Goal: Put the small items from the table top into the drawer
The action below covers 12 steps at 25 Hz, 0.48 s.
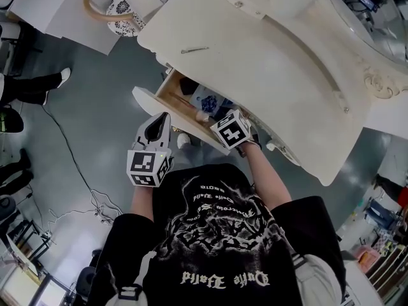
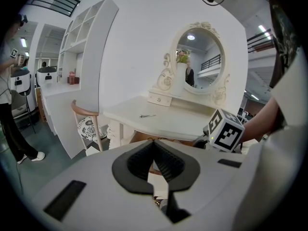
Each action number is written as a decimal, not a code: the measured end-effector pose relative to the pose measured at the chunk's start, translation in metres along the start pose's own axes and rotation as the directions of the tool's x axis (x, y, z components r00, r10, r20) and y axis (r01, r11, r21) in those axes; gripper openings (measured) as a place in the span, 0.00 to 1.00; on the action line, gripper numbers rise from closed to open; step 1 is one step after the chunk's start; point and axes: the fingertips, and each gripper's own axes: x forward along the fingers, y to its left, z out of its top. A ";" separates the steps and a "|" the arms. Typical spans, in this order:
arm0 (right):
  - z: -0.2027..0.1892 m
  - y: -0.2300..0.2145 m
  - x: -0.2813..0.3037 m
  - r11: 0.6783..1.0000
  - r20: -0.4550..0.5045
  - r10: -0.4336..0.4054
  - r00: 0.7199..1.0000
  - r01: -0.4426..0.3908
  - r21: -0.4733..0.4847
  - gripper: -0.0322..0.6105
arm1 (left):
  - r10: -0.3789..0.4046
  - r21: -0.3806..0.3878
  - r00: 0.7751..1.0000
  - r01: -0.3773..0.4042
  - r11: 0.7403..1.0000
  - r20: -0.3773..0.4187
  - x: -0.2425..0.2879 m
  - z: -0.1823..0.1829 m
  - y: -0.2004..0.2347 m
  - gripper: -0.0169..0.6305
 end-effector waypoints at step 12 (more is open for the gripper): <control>-0.001 0.000 -0.030 0.995 0.083 -0.004 0.997 -0.004 0.101 0.36 | -0.034 0.022 0.999 0.033 0.999 0.028 -0.001 0.006 -0.008 0.05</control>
